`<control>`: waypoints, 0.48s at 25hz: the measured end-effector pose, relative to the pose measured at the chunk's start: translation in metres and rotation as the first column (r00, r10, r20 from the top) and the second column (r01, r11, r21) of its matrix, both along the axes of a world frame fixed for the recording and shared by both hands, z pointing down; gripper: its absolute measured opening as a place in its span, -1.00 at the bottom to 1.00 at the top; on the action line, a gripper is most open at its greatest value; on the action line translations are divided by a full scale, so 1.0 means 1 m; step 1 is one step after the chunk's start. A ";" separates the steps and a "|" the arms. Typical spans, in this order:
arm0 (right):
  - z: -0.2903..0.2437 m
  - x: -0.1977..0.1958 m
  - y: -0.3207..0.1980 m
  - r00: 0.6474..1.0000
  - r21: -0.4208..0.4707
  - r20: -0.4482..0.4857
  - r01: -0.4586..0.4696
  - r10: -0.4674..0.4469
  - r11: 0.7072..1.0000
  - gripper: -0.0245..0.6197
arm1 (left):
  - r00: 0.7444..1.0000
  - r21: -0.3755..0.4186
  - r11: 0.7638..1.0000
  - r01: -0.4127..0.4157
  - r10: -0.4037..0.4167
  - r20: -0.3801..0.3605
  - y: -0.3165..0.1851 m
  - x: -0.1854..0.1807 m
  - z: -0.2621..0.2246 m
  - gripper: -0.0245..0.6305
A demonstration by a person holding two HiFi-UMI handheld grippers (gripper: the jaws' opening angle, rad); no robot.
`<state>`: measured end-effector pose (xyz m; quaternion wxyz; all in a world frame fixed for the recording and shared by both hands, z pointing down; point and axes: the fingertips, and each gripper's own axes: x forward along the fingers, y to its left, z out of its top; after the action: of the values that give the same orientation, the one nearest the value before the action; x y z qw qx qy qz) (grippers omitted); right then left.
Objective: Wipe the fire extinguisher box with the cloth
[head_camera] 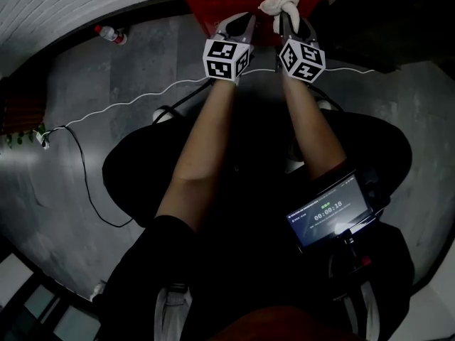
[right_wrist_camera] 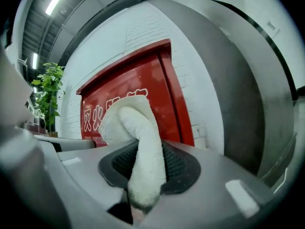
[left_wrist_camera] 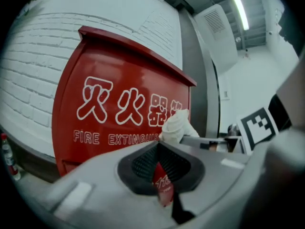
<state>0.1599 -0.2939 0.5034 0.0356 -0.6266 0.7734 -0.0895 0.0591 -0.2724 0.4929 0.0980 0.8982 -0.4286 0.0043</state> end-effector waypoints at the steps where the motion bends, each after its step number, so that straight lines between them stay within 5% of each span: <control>1: 0.002 0.007 0.001 1.000 -0.002 0.003 -0.020 0.020 1.000 -0.59 | 1.000 -0.001 1.000 -0.007 0.007 0.000 0.000 0.003 0.001 -0.93; 12: 0.020 0.039 0.010 0.995 -0.031 0.040 -0.089 0.090 0.996 -0.59 | 0.999 -0.041 0.999 -0.014 0.015 0.028 0.002 0.012 0.026 -0.92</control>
<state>0.1990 -0.2834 0.5232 0.0465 -0.6591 0.7422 -0.1120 0.0710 -0.2703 0.5192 0.1103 0.8990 -0.4231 0.0268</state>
